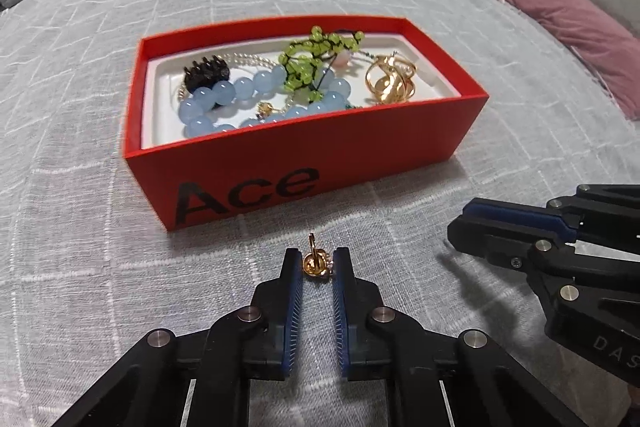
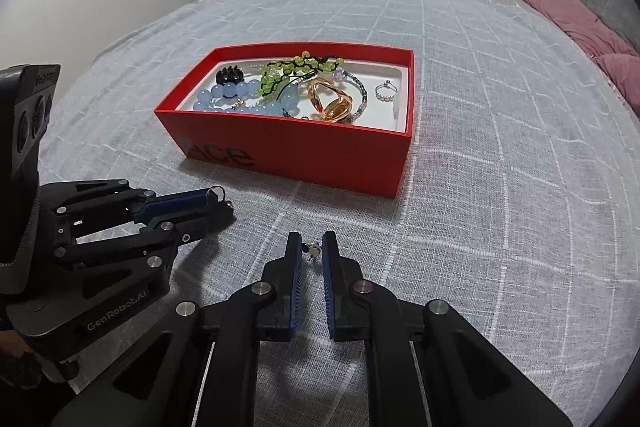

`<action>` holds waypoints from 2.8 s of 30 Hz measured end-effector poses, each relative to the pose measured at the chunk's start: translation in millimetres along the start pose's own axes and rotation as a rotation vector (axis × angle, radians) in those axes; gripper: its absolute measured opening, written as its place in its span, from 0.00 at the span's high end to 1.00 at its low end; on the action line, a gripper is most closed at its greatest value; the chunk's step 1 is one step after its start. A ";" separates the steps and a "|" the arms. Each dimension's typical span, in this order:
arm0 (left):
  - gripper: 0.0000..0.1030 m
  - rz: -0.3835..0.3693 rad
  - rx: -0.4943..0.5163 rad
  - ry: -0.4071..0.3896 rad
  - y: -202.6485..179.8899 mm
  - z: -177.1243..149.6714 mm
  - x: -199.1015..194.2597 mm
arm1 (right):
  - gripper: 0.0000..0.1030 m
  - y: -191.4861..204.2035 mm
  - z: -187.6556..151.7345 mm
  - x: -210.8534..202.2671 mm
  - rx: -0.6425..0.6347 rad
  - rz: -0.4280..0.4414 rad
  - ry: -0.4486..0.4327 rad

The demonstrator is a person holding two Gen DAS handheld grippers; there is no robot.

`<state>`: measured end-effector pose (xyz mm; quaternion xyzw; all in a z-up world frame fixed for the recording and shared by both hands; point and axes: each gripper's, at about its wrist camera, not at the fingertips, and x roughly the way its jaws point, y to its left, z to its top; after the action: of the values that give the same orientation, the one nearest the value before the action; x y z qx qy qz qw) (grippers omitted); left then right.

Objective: Organize jewelry
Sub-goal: 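Carry both earrings into the red box and open both tools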

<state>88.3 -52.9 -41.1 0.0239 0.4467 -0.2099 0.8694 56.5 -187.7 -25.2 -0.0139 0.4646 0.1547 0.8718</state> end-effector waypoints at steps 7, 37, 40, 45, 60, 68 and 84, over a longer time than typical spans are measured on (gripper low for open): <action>0.90 -0.011 -0.019 -0.044 9.5 2.7 -20.4 | 0.90 4.4 4.2 -7.6 0.003 0.015 -0.020; 0.90 -0.004 -0.093 -0.143 31.0 55.9 -19.4 | 0.90 -19.1 75.4 -30.9 0.085 0.049 -0.192; 0.90 0.002 -0.096 -0.135 31.6 58.0 -12.4 | 0.90 -22.8 82.5 -22.7 0.095 0.045 -0.187; 0.90 0.008 -0.102 -0.116 34.5 60.0 -2.2 | 0.90 -27.9 89.9 -10.6 0.108 0.045 -0.168; 0.75 0.050 -0.077 -0.109 35.3 61.0 -2.0 | 0.90 -32.8 91.9 4.4 0.115 0.039 -0.138; 0.71 0.053 -0.067 -0.127 34.8 57.0 -16.6 | 0.89 -33.8 95.5 13.9 0.131 0.038 -0.120; 0.33 0.122 -0.098 -0.117 37.3 45.8 -36.2 | 0.48 -37.9 86.5 -14.6 0.175 0.027 -0.150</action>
<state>119.2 -17.0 9.4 -0.0039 0.4028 -0.1354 0.9052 129.2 -213.0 31.3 0.0803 0.4101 0.1260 0.8997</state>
